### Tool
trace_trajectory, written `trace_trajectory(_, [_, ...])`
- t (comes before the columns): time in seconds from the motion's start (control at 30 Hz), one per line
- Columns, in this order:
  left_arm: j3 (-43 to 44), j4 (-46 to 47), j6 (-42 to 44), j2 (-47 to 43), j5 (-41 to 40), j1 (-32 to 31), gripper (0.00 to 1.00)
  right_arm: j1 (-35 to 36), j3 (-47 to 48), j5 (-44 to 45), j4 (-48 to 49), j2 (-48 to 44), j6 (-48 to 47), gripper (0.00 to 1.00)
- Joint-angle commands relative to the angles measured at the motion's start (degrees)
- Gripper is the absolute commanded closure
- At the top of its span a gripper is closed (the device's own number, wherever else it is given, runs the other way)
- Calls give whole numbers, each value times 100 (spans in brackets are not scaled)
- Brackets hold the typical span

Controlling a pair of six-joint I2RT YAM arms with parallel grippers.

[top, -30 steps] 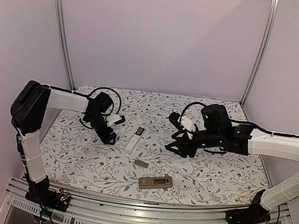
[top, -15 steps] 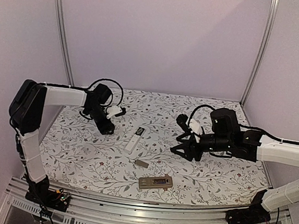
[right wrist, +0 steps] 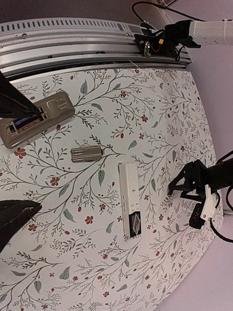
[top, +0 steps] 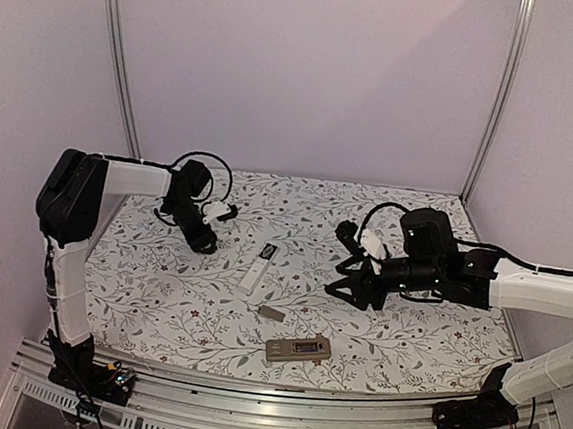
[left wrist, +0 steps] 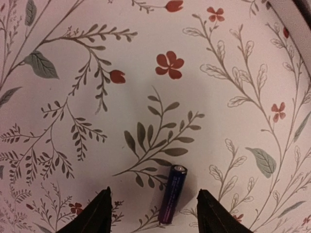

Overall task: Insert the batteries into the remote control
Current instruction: Pick up the battery from the center of the board.

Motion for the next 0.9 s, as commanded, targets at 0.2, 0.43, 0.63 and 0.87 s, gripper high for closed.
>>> trace_trajectory(0.2, [27, -355, -19, 222, 575, 173, 48, 8, 22, -55, -11, 119, 67, 44])
trace_trajectory(0.43, [-34, -462, -84, 295, 736, 169, 69, 8, 76, -20, -28, 191, 26, 44])
trace_trajectory(0.63, [-17, -514, -159, 353, 712, 147, 100, 12, 107, -18, -74, 190, 39, 44])
trace_trajectory(0.87, [-226, 35, -564, -505, 1137, 7, 100, 10, 107, 54, -41, 141, 196, 44])
